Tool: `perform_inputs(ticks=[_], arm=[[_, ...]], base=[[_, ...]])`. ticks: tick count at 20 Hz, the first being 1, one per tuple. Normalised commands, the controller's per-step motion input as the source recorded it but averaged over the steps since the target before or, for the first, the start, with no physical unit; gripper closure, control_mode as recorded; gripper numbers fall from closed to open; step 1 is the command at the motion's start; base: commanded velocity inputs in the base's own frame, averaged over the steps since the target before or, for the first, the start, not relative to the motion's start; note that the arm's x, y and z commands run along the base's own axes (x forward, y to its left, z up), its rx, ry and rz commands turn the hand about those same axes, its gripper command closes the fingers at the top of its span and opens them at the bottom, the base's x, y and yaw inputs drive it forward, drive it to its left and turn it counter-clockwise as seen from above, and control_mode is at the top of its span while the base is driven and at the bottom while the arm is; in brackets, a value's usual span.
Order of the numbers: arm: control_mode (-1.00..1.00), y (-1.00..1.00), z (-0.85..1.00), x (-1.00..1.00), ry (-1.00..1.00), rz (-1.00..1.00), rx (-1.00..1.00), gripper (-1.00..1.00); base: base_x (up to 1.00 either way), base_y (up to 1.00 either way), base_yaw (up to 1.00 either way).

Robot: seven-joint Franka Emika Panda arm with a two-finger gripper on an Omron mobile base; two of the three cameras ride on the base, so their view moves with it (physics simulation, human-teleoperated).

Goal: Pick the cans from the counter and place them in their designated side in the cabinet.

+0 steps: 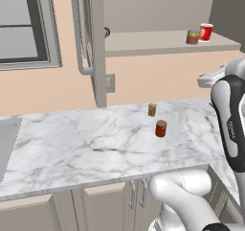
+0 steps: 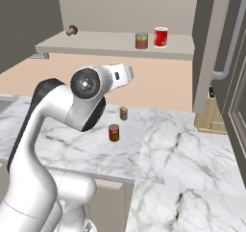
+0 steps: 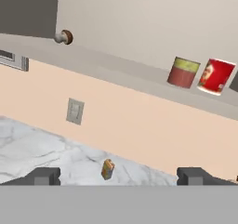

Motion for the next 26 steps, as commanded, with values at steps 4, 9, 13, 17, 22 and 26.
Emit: perform_inputs(ticks=[4, 9, 13, 17, 22, 26], arm=[[-1.00, 0.07, 0.00, -0.15, 0.34, -0.05, 0.09, -1.00], [-1.00, 0.10, -0.12, -0.22, 0.05, -0.02, 0.00, -1.00], [-1.00, 0.10, -0.15, -0.31, 0.00, -0.08, -0.02, -1.00], [-1.00, 0.15, -0.18, -0.24, 0.00, -0.12, -0.03, -1.00], [-1.00, 0.03, -0.22, -0.07, 0.08, -0.08, 0.00, -1.00], [-1.00, 0.00, -0.17, 0.03, 0.25, -0.04, 0.01, -1.00]], base=[[0.00, 0.00, 0.00], [0.00, 0.00, 0.00], [0.00, 0.00, 0.00], [0.00, 0.00, 0.00], [0.00, 0.00, 0.00], [0.00, 0.00, 0.00]])
